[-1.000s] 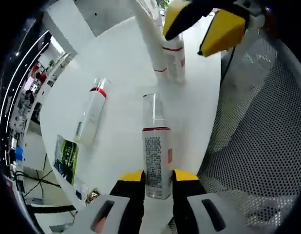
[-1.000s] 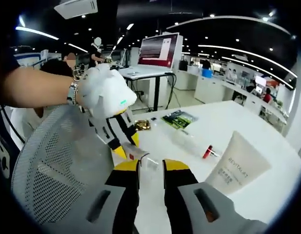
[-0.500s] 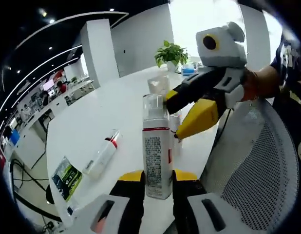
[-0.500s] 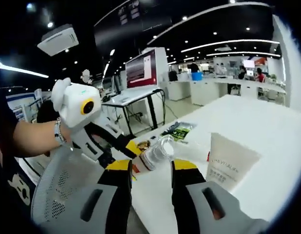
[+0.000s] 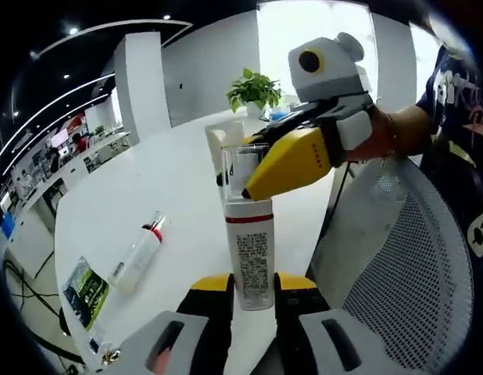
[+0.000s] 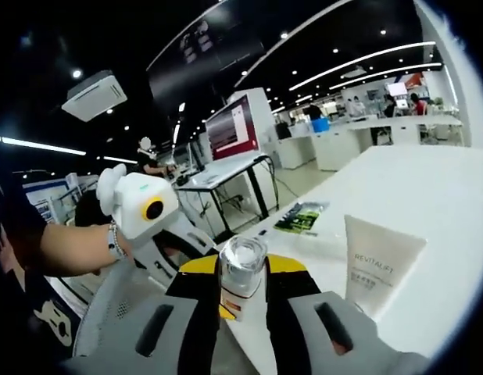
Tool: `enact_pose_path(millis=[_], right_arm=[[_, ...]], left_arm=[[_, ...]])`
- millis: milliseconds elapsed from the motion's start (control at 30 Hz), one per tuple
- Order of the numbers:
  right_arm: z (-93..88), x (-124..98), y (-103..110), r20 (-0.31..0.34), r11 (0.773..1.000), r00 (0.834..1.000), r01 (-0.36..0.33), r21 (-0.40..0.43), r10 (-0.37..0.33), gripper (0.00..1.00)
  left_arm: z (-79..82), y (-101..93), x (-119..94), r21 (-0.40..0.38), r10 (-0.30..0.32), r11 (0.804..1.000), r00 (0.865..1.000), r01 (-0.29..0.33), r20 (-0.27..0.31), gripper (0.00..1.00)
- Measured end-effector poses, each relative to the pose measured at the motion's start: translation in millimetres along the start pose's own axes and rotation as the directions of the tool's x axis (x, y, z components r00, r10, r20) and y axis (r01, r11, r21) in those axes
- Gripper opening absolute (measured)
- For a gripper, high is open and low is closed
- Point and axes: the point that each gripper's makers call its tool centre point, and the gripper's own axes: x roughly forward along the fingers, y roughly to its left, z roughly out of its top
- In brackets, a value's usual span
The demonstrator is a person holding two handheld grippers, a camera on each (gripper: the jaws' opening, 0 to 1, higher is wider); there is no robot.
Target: Arrange the skincare products in the storage area until every visible bottle or jar stands upright without overlapping.
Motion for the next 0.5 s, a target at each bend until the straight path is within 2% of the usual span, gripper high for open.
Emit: enact_pose_path(millis=[100, 133, 200, 267, 367, 500], right_arm=[[-2.7, 0, -6, -0.014, 1.000, 1.000, 0.028, 0.008, -0.028, 0.19], [-3.8, 0, -8, -0.020, 0.999, 0.999, 0.043, 0.004, -0.043, 0.19], [-7.8, 0, -14, -0.044, 0.997, 0.996, 0.078, -0.020, -0.078, 0.19], [-8.0, 0, -15, -0.045, 0.997, 0.996, 0.081, -0.014, -0.081, 0.19], [-8.8, 1, -14, -0.048, 0.996, 0.995, 0.089, -0.008, -0.090, 0.19], [-12.9, 1, -17, -0.077, 0.989, 0.989, 0.124, -0.082, -0.130, 0.19]], left_arm=[[0.7, 1.7, 2, -0.014, 0.018, 1.000, 1.000, -0.018, -0.005, 0.20], [5.1, 2.8, 1, -0.021, 0.031, 0.999, 0.999, -0.031, 0.008, 0.22], [20.0, 4.8, -1, -0.045, 0.062, 0.997, 0.995, -0.059, 0.077, 0.31], [31.1, 4.3, -3, -0.076, 0.084, 0.994, 0.989, -0.075, 0.118, 0.36], [39.9, 1.9, -1, -0.056, 0.115, 0.992, 0.985, -0.109, 0.130, 0.35], [39.5, 5.4, 5, 0.006, 0.158, 0.987, 0.983, -0.160, 0.094, 0.25]])
